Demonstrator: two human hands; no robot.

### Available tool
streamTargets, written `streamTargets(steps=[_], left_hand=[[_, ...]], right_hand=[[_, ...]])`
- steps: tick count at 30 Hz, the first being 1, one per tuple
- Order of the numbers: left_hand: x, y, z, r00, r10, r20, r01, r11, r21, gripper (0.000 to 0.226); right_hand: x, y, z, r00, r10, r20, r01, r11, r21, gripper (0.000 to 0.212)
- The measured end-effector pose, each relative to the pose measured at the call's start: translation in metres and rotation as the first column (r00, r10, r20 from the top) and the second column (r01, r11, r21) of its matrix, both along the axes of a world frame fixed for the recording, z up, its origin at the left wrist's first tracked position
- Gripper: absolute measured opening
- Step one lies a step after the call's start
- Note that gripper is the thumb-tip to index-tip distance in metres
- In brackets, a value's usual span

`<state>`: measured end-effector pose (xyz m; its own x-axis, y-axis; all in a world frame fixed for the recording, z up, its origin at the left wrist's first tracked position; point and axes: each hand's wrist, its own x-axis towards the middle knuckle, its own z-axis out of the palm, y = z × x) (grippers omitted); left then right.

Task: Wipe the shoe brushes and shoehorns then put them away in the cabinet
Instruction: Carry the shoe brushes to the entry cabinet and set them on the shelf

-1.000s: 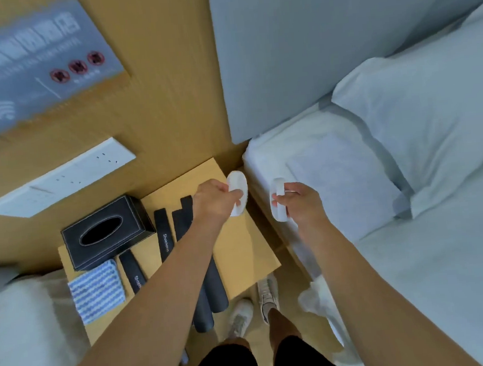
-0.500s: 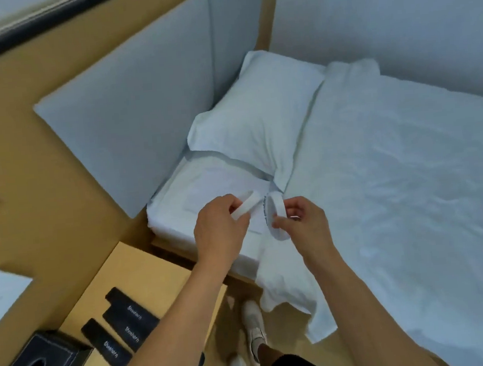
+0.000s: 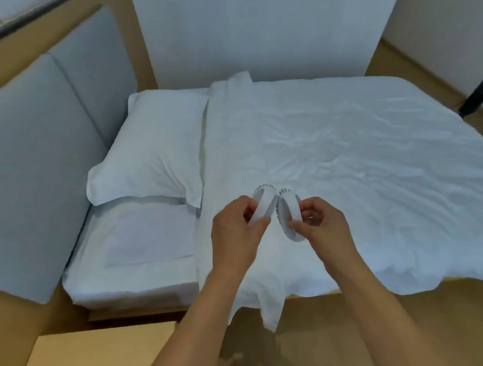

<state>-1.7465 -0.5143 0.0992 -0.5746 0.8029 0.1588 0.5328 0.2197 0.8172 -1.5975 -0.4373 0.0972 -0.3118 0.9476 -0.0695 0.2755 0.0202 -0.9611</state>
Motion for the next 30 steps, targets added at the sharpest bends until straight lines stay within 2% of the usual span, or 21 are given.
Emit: streamTargets(steps=[6,17,23,30], left_hand=[[0.109,0.066,0.011,0.981,-0.193,-0.011,0.194,0.98,0.043,0.018],[0.357,0.185,0.023,0.869,-0.494,0.03,0.494,0.869,0.029,0.015],[0.475,0.237,0.027,0.738,-0.666,0.104,0.667,0.744,0.036,0.016],[0.574,0.292,0.019,0.553,-0.823,0.131,0.825,0.563,0.056,0.018]], right_hand=[[0.124,0.035,0.012,0.977,-0.19,-0.096,0.194,0.981,0.026,0.029],[0.372,0.096,0.02,0.85,-0.516,-0.104,0.518,0.855,-0.016,0.022],[0.48,0.109,0.027,0.722,-0.674,-0.157,0.674,0.736,-0.059,0.019],[0.564,0.132,0.022,0.558,-0.806,-0.199,0.803,0.585,-0.117,0.021]])
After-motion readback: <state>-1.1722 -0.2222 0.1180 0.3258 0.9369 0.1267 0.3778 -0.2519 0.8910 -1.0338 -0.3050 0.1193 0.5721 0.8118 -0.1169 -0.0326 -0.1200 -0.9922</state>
